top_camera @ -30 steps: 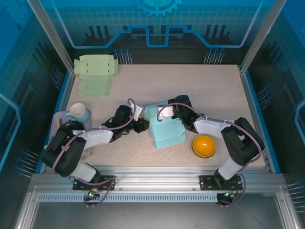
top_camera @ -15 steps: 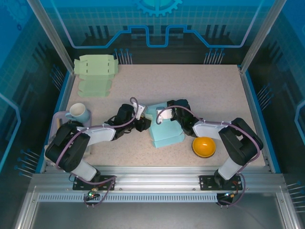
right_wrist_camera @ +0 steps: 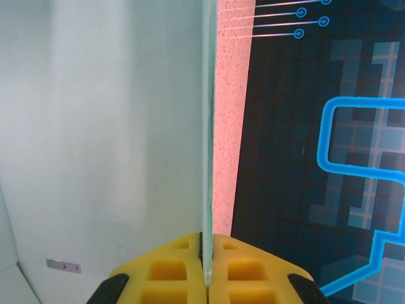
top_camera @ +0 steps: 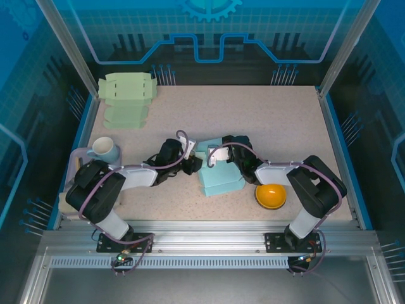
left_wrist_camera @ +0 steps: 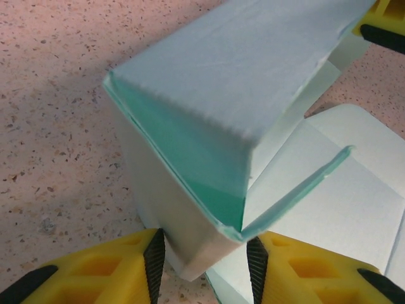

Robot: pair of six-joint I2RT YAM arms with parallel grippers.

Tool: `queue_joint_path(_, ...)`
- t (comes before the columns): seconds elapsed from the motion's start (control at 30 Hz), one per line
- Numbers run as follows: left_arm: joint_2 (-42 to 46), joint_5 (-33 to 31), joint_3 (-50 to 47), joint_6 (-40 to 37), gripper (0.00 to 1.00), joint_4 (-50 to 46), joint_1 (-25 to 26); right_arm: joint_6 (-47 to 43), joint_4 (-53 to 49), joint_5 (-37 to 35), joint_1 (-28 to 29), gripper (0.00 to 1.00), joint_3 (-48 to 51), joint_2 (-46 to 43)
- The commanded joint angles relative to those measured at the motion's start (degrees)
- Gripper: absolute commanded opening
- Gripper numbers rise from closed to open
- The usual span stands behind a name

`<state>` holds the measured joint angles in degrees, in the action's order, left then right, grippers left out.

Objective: Fold the paper box

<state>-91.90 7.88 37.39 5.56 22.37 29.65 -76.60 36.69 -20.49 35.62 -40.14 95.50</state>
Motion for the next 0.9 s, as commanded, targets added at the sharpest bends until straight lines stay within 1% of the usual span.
queue_joint_path(0.0, -0.7, -2.3, 1.9, -0.7, 0.43, 3.1, 0.6, -0.8, 1.7, -0.1, 1.7, 0.00, 1.3, 1.3)
queue_joint_path(0.13, -0.9, -2.6, 1.7, -0.7, 0.44, 3.7, 1.0, -3.5, 8.3, -2.6, 2.3, 0.00, 3.2, 2.6)
queue_joint_path(0.33, -1.8, -3.1, 1.7, -0.5, 0.46, 4.3, 2.2, -6.8, 14.4, -5.4, 3.3, 0.00, 3.9, 5.2)
queue_joint_path(0.53, -1.9, -4.4, 1.8, -0.9, 0.46, 4.0, 3.2, -6.3, 15.1, -5.9, 3.9, 0.00, 4.4, 5.5)
queue_joint_path(0.87, -3.7, -11.6, 3.8, -0.6, 0.44, 3.8, 3.2, -5.0, 12.9, -4.8, 3.9, 0.00, 4.9, 3.8)
